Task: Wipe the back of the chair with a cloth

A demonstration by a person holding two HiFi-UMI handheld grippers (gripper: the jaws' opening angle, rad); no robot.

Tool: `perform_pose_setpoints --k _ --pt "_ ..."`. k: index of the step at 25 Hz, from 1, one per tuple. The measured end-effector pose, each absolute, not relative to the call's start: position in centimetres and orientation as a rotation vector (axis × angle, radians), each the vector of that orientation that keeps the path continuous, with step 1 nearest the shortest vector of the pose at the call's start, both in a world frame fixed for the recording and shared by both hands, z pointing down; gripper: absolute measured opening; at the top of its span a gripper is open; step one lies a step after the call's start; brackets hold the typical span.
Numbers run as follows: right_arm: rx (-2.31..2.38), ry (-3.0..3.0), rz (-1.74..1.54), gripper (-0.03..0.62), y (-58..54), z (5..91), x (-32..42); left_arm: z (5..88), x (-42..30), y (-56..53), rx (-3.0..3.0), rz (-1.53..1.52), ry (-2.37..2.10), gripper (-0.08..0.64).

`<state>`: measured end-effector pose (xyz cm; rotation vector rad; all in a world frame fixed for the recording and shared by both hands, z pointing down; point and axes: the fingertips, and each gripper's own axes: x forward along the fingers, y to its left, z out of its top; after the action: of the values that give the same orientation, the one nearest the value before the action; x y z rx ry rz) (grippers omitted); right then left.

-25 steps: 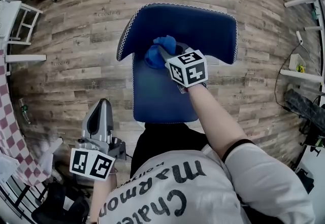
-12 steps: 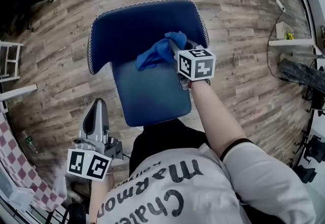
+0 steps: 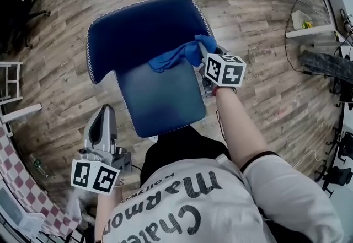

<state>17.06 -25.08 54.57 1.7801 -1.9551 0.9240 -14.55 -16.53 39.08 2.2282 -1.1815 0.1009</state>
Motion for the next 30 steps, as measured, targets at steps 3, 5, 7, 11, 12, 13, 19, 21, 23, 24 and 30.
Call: perform_pose_setpoints --k 3,5,7,11,12,13,19,21,23,24,30 --pt "1.84 -1.911 0.935 0.066 -23.6 54.3 18.5 38.5 -14.8 -15.8 2.238 0.104 -1.182 0.008" --pt "1.876 -1.885 0.944 0.066 -22.8 54.0 19.3 38.0 -15.0 -15.4 2.244 0.102 -1.189 0.008" --pt "1.894 -1.863 0.942 0.066 -22.2 53.9 20.0 37.6 -15.3 -14.8 2.247 0.1 -1.2 0.008" --pt "1.916 -1.836 0.941 0.066 -21.9 53.6 20.1 37.2 -16.8 -13.7 2.224 0.099 -1.249 0.008" --pt "1.912 -1.841 0.944 0.066 -22.0 53.5 19.8 37.2 -17.2 -13.4 2.213 0.099 -1.264 0.009" --pt "1.901 -1.849 0.943 0.066 -22.2 53.5 19.3 37.2 -17.5 -13.1 2.203 0.098 -1.278 0.008" --pt "1.754 -1.935 0.94 0.066 -24.3 54.8 14.0 37.3 -20.5 -11.5 2.128 0.091 -1.38 0.008" --pt "1.665 -1.975 0.935 0.066 -25.4 55.8 10.8 37.9 -22.2 -10.7 2.074 0.087 -1.435 0.008" --pt "1.559 -2.018 0.917 0.066 -26.6 56.7 7.3 38.7 -23.6 -10.1 2.017 0.083 -1.482 0.008" --pt "1.497 -2.039 0.896 0.066 -27.2 57.2 5.4 39.0 -24.1 -10.0 1.992 0.08 -1.501 0.008" --pt "1.007 -2.147 0.608 0.066 -27.7 59.0 -5.8 40.6 -26.1 -9.3 1.872 0.047 -1.59 0.008"
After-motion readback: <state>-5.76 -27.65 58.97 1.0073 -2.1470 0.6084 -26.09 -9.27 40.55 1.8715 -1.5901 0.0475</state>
